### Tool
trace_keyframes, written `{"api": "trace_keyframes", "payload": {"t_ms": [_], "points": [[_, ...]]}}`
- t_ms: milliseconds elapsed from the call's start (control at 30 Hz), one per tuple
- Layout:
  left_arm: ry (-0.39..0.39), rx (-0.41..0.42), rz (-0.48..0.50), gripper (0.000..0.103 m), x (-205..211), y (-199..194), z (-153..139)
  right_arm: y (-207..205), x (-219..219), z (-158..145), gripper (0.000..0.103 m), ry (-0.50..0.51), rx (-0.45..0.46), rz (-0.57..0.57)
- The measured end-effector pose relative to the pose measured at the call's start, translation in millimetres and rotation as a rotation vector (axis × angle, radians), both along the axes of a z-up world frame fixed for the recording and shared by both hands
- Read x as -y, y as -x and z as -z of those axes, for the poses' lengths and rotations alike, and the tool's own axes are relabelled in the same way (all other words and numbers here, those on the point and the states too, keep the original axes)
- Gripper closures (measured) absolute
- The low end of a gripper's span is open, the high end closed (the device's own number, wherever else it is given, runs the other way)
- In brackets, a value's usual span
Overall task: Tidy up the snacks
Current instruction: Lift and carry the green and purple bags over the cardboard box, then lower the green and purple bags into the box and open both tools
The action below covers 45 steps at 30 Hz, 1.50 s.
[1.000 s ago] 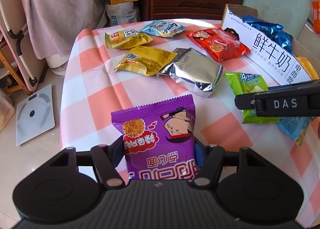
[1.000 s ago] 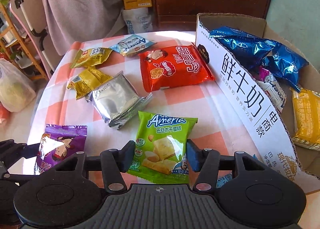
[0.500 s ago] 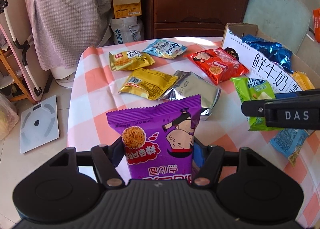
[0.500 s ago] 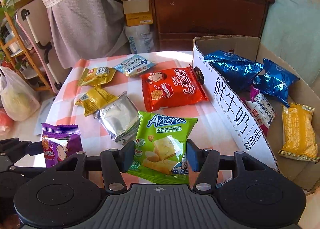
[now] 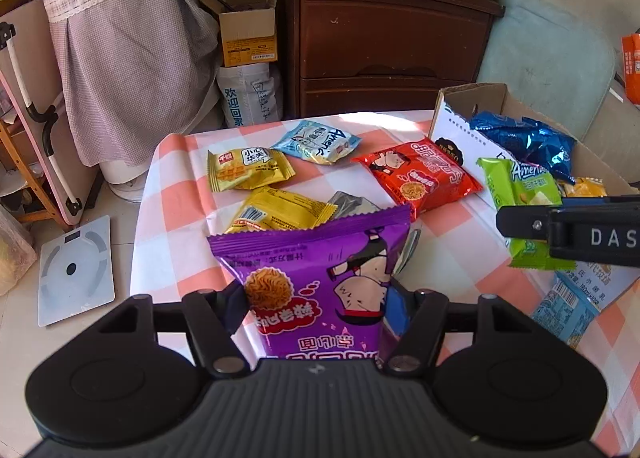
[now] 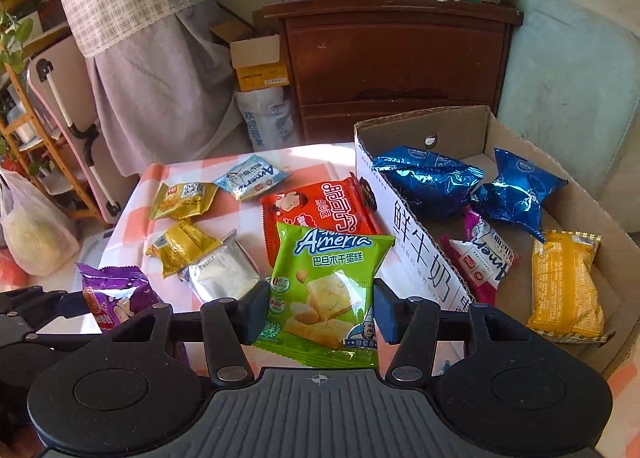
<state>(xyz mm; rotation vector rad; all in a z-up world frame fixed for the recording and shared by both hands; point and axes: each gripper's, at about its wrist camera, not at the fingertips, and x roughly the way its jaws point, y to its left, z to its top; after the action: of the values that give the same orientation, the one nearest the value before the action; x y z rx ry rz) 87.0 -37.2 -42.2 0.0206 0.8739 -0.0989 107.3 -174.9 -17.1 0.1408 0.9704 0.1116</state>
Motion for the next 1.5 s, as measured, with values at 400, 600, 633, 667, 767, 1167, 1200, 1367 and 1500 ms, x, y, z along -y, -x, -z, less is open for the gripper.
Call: {"api": "trace_keyframes", "payload": {"t_ms": [400, 600, 633, 667, 767, 1167, 1200, 1367, 1500], "points": [[0.044, 0.049, 0.034, 0.038, 30, -22, -24, -5, 39, -22, 0.05, -0.013, 0.077, 0.093], [0.072, 0.068, 0.063, 0.038, 50, -36, -31, -4, 67, -33, 0.05, -0.017, 0.113, 0.164], [0.074, 0.073, 0.068, 0.038, 54, -38, -33, -4, 71, -34, 0.05, -0.017, 0.115, 0.177], [0.077, 0.077, 0.073, 0.038, 57, -41, -34, -5, 76, -35, 0.05, -0.016, 0.115, 0.191], [0.089, 0.083, 0.092, 0.038, 67, -50, -38, -6, 87, -34, 0.05, -0.011, 0.111, 0.227], [0.15, 0.116, 0.181, 0.038, 121, -86, -49, -10, 123, -30, 0.05, -0.009, 0.095, 0.361], [0.157, 0.114, 0.188, 0.038, 127, -89, -49, -10, 128, -30, 0.05, -0.011, 0.093, 0.381], [0.238, 0.078, 0.221, 0.038, 150, -98, -43, -8, 145, -29, 0.05, 0.005, 0.096, 0.473], [0.282, 0.069, 0.265, 0.037, 167, -94, -31, -8, 157, -26, 0.05, 0.002, 0.094, 0.516]]}}
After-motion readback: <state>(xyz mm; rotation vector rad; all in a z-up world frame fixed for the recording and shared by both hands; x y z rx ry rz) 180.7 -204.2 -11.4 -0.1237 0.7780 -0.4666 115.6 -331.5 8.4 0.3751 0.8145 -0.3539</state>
